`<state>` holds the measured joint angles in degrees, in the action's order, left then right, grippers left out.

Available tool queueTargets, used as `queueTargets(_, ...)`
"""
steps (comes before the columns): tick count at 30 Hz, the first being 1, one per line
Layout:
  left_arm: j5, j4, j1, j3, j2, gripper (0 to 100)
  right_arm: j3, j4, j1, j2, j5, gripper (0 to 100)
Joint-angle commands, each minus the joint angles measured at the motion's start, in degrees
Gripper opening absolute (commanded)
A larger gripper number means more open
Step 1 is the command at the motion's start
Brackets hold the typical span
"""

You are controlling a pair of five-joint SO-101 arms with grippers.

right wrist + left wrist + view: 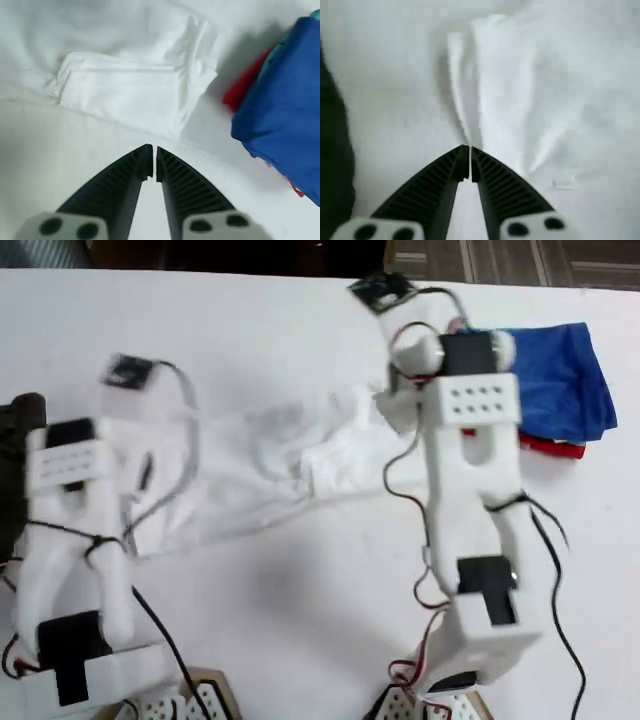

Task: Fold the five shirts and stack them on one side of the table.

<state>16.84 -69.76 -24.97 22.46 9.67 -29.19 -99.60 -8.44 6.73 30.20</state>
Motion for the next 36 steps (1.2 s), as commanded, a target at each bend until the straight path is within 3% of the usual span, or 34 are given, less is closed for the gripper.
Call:
queueTargets(1,-5.5,1.5,-4.5,-2.7,-0.2,17,1.4,-1.7,3.3,-10.3,2.5,1.9)
queueTargets(4,-7.6,1.6,-5.5,-1.5,-4.6,29,10.3,-1.7,5.7,-18.4,6.2,1.9)
queueTargets(16,-11.0,3.0,-4.5,-14.8,-29.4,28,46.4,-0.7,15.4,-52.2,18.3,1.9)
queueTargets(23,-13.3,-5.9,2.5,-24.2,-41.6,28,64.3,7.2,18.0,-62.0,18.0,1.9)
queueTargets(27,-13.2,-11.9,5.0,-30.3,-46.4,27,75.7,15.5,23.7,-64.1,18.0,1.9)
queueTargets(29,-13.1,-14.5,6.1,-33.0,-48.4,22,81.1,20.3,27.6,-64.6,18.0,1.9)
queueTargets(33,-13.3,-17.7,7.7,-37.4,-52.5,2,91.1,29.6,35.0,-64.7,18.4,1.9)
queueTargets(36,-13.2,-20.0,7.7,-39.7,-54.3,3,98.2,35.9,38.6,-64.7,18.4,1.9)
